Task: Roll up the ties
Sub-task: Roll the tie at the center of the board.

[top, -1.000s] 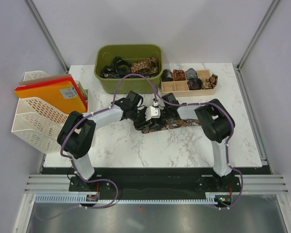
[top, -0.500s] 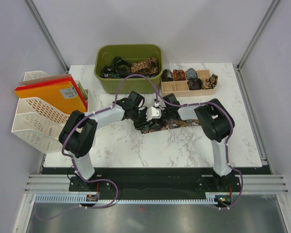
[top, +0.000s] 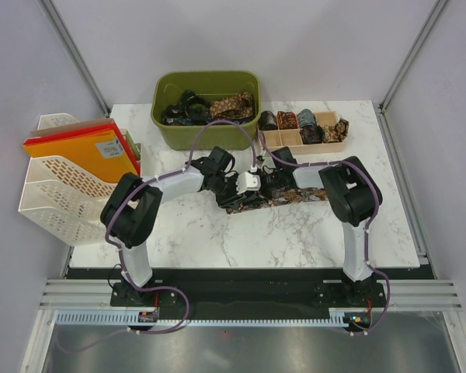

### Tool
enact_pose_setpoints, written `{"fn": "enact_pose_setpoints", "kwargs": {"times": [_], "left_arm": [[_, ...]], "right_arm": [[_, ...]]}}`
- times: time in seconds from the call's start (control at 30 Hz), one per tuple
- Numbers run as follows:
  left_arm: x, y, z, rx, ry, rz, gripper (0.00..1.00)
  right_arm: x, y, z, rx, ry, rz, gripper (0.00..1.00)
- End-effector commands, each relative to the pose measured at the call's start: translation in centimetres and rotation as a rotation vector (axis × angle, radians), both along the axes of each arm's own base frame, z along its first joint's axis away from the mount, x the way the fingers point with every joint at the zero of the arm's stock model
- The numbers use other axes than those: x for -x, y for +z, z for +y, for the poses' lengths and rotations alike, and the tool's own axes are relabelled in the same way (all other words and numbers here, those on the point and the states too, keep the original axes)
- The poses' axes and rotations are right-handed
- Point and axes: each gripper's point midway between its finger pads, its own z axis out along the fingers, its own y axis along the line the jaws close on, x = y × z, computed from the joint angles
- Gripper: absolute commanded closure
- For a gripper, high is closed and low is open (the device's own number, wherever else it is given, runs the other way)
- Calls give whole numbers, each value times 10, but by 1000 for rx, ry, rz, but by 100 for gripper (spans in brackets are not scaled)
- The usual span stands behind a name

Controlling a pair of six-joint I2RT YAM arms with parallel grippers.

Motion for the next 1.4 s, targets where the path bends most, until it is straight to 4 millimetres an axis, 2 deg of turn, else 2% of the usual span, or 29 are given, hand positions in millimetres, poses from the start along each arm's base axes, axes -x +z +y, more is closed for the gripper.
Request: {"fn": "enact_pose_setpoints", "kwargs": {"times": [0.0, 0.13, 0.23, 0.27, 0.57, 0.7, 0.8, 0.87, 0.9, 1.0, 1.07, 1.1, 1.27, 1.37], "left_arm": [[30, -49, 32, -187, -16, 119, 75], [29, -51, 34, -197, -20, 121, 75], [29, -51, 34, -202, -24, 119, 75], [29, -52, 34, -205, -23, 123, 75], [25, -50, 29, -199, -30, 128, 74], [25, -48, 28, -193, -35, 131, 73], [24, -44, 27, -186, -37, 124, 71], [24, -42, 26, -182, -40, 119, 70], [25, -39, 27, -179, -40, 117, 67], [26, -31, 25, -158, -54, 101, 60], [27, -25, 23, -136, -66, 94, 55], [27, -23, 23, -127, -68, 91, 49], [20, 9, 15, -21, -56, 69, 36], [13, 25, 18, 34, -22, 41, 26]], "right_arm": [[-12, 36, 1, -52, 16, -92, 65], [-10, 41, -1, -62, 21, -102, 60], [-9, 48, -4, -68, 23, -120, 52], [-9, 52, -4, -73, 27, -129, 46], [-5, 51, 2, -81, 37, -119, 43], [-5, 35, 5, -38, 40, -116, 43], [-5, 17, 4, 15, 42, -109, 52], [-5, 9, -1, 45, 39, -104, 69], [-4, 3, -5, 74, 37, -90, 86], [-3, -11, -17, 130, 28, -77, 100], [-5, -16, -22, 148, 27, -77, 100], [-5, -22, -26, 177, 21, -65, 100], [-5, -35, -35, 221, 23, -58, 100], [-4, -43, -40, 244, 29, -57, 100]]}}
